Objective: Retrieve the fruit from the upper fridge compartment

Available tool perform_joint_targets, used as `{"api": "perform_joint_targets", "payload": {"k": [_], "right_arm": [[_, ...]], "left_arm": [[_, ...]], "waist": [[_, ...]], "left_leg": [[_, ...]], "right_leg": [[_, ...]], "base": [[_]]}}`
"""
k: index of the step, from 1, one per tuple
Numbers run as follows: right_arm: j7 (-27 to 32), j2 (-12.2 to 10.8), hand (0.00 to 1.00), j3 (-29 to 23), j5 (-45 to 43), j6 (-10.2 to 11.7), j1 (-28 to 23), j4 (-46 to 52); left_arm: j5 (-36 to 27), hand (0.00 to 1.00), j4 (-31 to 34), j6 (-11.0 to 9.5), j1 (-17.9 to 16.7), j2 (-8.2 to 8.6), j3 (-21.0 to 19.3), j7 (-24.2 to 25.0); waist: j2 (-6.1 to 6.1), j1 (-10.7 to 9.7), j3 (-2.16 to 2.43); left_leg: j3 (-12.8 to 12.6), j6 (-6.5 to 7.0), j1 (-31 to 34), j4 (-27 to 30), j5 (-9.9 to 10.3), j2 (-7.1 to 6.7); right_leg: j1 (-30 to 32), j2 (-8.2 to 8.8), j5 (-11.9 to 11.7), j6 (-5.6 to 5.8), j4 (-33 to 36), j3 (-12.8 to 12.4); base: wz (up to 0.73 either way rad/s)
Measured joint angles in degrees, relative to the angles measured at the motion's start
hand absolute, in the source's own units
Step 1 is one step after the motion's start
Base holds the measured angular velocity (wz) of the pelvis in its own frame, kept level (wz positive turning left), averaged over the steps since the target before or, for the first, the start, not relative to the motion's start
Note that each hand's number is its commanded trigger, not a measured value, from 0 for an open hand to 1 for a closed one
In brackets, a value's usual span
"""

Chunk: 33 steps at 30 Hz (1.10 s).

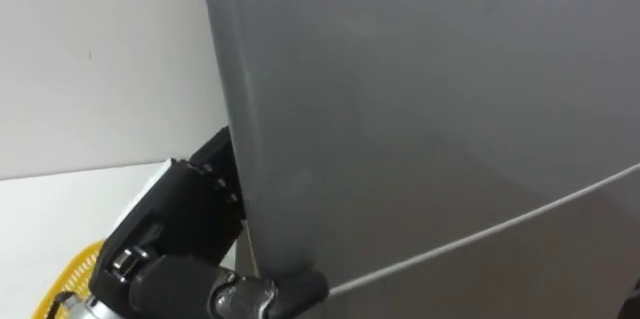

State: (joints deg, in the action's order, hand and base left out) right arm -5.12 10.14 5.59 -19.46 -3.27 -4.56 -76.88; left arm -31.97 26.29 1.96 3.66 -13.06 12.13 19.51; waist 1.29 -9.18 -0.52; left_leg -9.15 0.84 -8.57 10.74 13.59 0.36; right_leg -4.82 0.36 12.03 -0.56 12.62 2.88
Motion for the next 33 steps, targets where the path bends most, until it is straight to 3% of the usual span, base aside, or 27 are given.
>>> {"api": "perform_joint_targets", "payload": {"k": [4, 10, 12, 21, 33], "right_arm": [[-0.56, 1.2, 0.0, -0.03, 0.05, -0.08, 0.09, 0.25], [-0.95, 2.49, 0.0, -0.09, 0.99, -0.09, -0.09, 0.19], [-0.93, 2.77, 0.0, -0.1, 1.13, 0.01, -0.23, 0.21], [-0.88, 2.92, 0.0, -0.08, 1.72, 0.01, -1.14, 0.7], [-0.64, 2.93, 0.0, 0.07, 3.76, -0.35, -1.04, 0.85]], "left_arm": [[0.01, 0.0, 0.03, 0.06, 1.53, -0.74, 1.66, 2.12], [-0.13, 0.0, 0.04, 0.1, 4.72, -0.92, 5.68, 6.11], [-1.21, 0.0, 0.07, 0.07, 6.07, -0.95, 6.83, 8.17], [-3.87, 0.0, 0.03, 0.15, 6.61, -0.88, 8.29, 12.05], [-7.96, 0.0, 0.03, 0.2, 8.75, -0.81, 10.45, 14.07]], "waist": [[0.71, -0.01, 0.1], [1.15, -1.73, 0.24], [1.55, -1.91, 0.47], [0.95, -2.44, 0.24], [0.47, -3.08, 0.04]], "left_leg": [[-1.64, 0.12, 0.04, -0.04, 0.07, -0.06], [-2.48, 1.14, -0.16, -1.14, 0.64, 0.18], [-3.5, 1.15, -0.13, -1.24, 0.64, 0.35], [-5.71, 1.13, -0.11, -1.02, 0.63, 0.37], [-6.42, 1.13, -0.12, -1.03, 0.63, 0.4]], "right_leg": [[0.72, 0.02, -0.2, 0.33, 0.03, -1.14], [1.23, -0.35, -0.61, 0.65, -0.08, -1.44], [1.81, -0.54, -0.77, 0.54, 0.04, -2.18], [2.56, -0.66, -0.83, 0.6, 0.04, -4.13], [2.75, -0.81, -0.85, 0.62, -0.22, -4.82]], "base": [[-0.14], [-0.07], [-0.22], [-0.13], [-0.03]]}}
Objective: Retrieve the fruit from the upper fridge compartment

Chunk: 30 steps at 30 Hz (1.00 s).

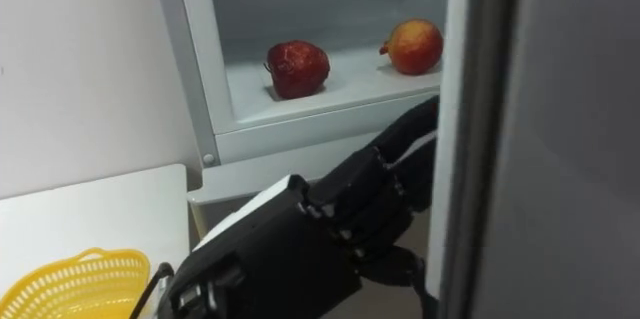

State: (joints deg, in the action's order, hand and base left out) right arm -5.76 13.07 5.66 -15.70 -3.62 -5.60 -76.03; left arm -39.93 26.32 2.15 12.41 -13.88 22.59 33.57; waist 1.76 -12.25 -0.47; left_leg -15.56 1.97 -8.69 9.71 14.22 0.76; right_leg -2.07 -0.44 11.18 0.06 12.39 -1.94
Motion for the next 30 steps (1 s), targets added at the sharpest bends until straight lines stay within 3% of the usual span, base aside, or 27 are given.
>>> {"api": "perform_joint_targets", "payload": {"k": [13, 25, 30], "right_arm": [[0.19, 0.01, 0.0, -0.03, 0.5, 0.46, -0.23, 0.83], [0.99, 0.14, 0.0, -0.2, 0.01, 0.52, -1.28, 1.12], [0.86, 0.19, 0.0, -0.2, 2.15, 0.47, -1.23, 0.96]], "left_arm": [[-0.02, 0.0, -0.01, 0.14, 0.34, 0.18, 1.43, 2.27], [0.0, 0.0, -0.05, 0.14, 0.66, 0.63, 3.08, 2.01], [0.0, 0.0, -0.56, 0.25, 2.68, 0.68, 4.69, 2.02]], "waist": [[0.3, -0.29, 0.19], [0.24, -3.5, 0.19], [0.43, -4.56, 0.17]], "left_leg": [[-0.36, -0.01, -0.09, 0.02, 0.0, 0.06], [-1.72, -0.02, -0.4, -0.06, 0.0, 0.64], [-2.11, -0.03, -0.54, -0.12, 0.0, 0.63]], "right_leg": [[0.16, -0.16, -0.01, -0.02, 0.08, -0.6], [0.02, -1.33, -0.86, -0.5, -0.68, -3.04], [0.03, -1.64, -0.95, -0.66, -0.88, -3.63]], "base": [[-0.01], [-0.09], [-0.04]]}}
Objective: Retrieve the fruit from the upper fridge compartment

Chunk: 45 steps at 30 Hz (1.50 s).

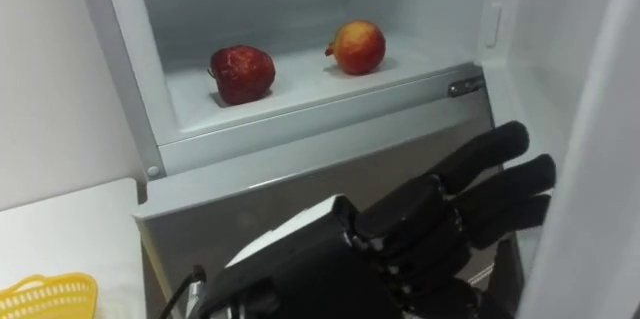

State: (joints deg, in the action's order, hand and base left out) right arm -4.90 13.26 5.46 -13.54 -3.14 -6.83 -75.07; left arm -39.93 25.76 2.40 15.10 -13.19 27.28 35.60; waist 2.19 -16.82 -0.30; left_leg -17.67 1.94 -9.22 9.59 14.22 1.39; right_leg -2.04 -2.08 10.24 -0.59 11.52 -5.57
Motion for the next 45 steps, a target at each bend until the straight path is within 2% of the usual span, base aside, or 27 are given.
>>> {"api": "perform_joint_targets", "payload": {"k": [6, 11, 17, 24, 29, 37, 41, 43, 45], "right_arm": [[-0.04, 0.14, 0.0, -0.02, 2.99, 0.03, 0.15, -0.14], [0.16, 0.15, 0.0, -0.01, 4.38, 0.0, 0.24, -0.54], [0.16, 0.17, 0.0, -0.13, 4.69, -0.02, 0.03, -0.28], [-0.26, 0.43, 0.0, -2.28, 4.71, -0.63, -0.11, -0.25], [-0.2, 0.48, 0.0, -2.31, 4.57, -0.61, -0.02, -0.31], [-0.3, 0.47, 0.0, -2.29, 4.32, -0.24, 0.17, -0.19], [-0.35, 0.47, 0.0, -2.24, 4.52, 0.05, 0.06, -0.27], [-0.32, 0.47, 0.0, -2.23, 4.51, 0.19, 0.12, -0.01], [-0.18, 0.47, 0.0, -2.02, 4.61, 0.65, 0.23, 0.07]], "left_arm": [[0.0, 0.0, -0.06, 0.19, 1.59, 0.12, 1.11, 0.0], [-0.06, 0.0, -0.73, 0.22, 1.83, 0.92, 1.18, 0.08], [-1.09, 0.0, -2.82, 0.24, 4.26, 1.11, 1.31, -0.1], [-1.13, 0.0, -3.41, 0.24, 4.99, 1.11, 1.67, -0.31], [-1.14, 0.0, -3.41, 0.24, 5.07, 1.07, 1.67, -1.21], [-1.12, 0.0, -3.4, 0.24, 5.31, 0.94, 1.57, -1.25], [-1.12, 0.0, -3.27, 0.17, 5.31, 0.82, 1.56, -1.21], [-1.13, 0.0, -3.25, 0.14, 5.31, 0.78, 1.47, -1.19], [-1.12, 0.0, -2.94, 0.14, 5.31, 0.81, -0.54, -1.23]], "waist": [[1.0, -0.83, -0.11], [1.3, -1.8, -0.22], [1.55, -2.76, -0.19], [1.77, -4.58, -0.17], [2.03, -5.04, -0.2], [2.23, -4.19, -0.28], [2.14, -2.76, -0.34], [2.02, -1.53, -0.42], [1.97, 0.36, -0.42]], "left_leg": [[-1.09, 0.0, -0.47, 0.01, 0.0, 0.29], [-2.76, 0.0, -0.6, 0.03, 0.0, 0.41], [-4.29, -0.02, -0.46, 0.05, 0.01, 0.56], [-4.19, -0.03, -0.52, 0.04, 0.02, 0.78], [-4.09, -0.04, -0.49, 0.05, 0.02, 1.0], [-4.05, -0.05, -0.57, 0.04, 0.02, 0.99], [-2.76, -0.05, -0.31, 0.02, 0.02, 0.94], [-2.58, -0.05, -0.25, 0.0, 0.02, 0.94], [-2.45, -0.16, 0.11, 0.0, -0.04, 0.97]], "right_leg": [[-0.01, -0.07, -0.03, -0.02, 0.09, -1.0], [0.14, -0.18, -0.04, -0.02, 0.16, -1.57], [0.84, -0.32, -0.09, -0.04, 0.28, -2.38], [0.9, -0.75, -0.33, -0.26, 0.27, -3.38], [0.88, -0.97, -0.46, -0.47, 0.25, -3.7], [0.92, -1.05, -0.47, -0.5, 0.25, -3.49], [1.03, -0.91, -0.46, -0.5, 0.04, -2.56], [1.17, -0.91, -0.46, -0.5, 0.16, -2.44], [1.63, -0.91, -0.46, -0.51, 0.4, -2.24]], "base": [[-0.12], [-0.06], [-0.09], [-0.07], [-0.03], [0.0], [0.11], [0.04], [0.0]]}}
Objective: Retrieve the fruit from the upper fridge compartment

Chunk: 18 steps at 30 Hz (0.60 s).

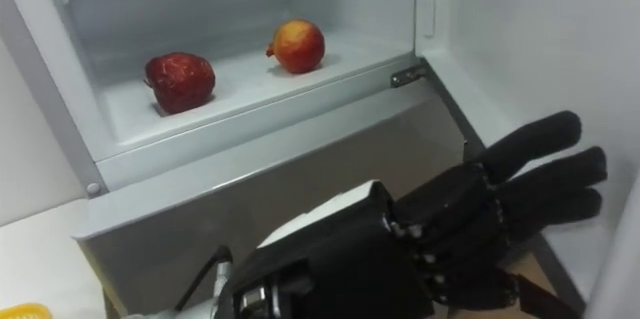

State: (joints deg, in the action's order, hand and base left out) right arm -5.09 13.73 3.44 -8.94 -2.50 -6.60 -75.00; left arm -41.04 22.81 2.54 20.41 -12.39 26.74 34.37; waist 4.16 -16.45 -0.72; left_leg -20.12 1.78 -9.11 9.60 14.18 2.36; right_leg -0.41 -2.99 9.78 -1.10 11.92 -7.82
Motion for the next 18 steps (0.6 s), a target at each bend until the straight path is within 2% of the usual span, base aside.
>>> {"api": "perform_joint_targets", "payload": {"k": [3, 7, 11, 14, 18], "right_arm": [[0.07, -0.16, 0.0, 0.49, -0.08, -0.09, 0.12, 0.31], [0.1, -0.38, 0.0, 0.41, -0.21, -0.05, 1.37, 0.33], [0.65, -0.41, 0.0, 0.41, -0.41, 0.04, 2.59, 0.34], [1.39, -0.45, 0.0, 0.4, -0.41, 0.12, 2.68, 0.83], [1.54, -0.58, 0.0, 0.43, -0.41, -0.06, 0.83, 1.07]], "left_arm": [[-0.04, 0.0, 1.04, -0.23, 0.0, 0.04, -4.01, -0.15], [-0.04, 0.0, 2.05, -0.32, -0.02, -0.02, -5.21, -0.45], [-0.05, 0.0, 2.91, -0.66, -0.37, -0.54, -5.23, -0.5], [-0.05, 0.0, 3.91, -0.75, -1.81, -1.33, -5.23, -0.53], [-0.09, 0.0, 5.46, -0.75, -2.51, -1.83, -6.77, -1.01]], "waist": [[-0.33, 2.5, -0.02], [-1.05, 4.04, 0.14], [-1.99, 4.57, 0.39], [-2.0, 4.55, 0.42], [-1.75, 5.89, 0.59]], "left_leg": [[0.18, -0.11, 0.07, -0.08, -0.07, 0.1], [0.93, -0.13, 0.07, -0.15, -0.08, 0.08], [1.78, -0.13, -0.12, -0.17, -0.08, 0.01], [2.35, -0.13, -0.13, -0.17, -0.08, -0.1], [2.94, -0.13, -0.11, -0.12, -0.08, -0.13]], "right_leg": [[0.19, -0.01, -0.03, -0.04, 0.32, 0.31], [-0.1, 0.1, -0.05, -0.07, 0.72, 0.97], [-0.88, 0.31, -0.05, -0.06, 0.29, 1.95], [-1.31, 0.5, -0.11, 0.01, -0.22, 2.57], [-1.52, 0.56, -0.11, 0.01, -0.41, 3.02]], "base": [[0.05], [0.11], [0.14], [0.1], [0.05]]}}
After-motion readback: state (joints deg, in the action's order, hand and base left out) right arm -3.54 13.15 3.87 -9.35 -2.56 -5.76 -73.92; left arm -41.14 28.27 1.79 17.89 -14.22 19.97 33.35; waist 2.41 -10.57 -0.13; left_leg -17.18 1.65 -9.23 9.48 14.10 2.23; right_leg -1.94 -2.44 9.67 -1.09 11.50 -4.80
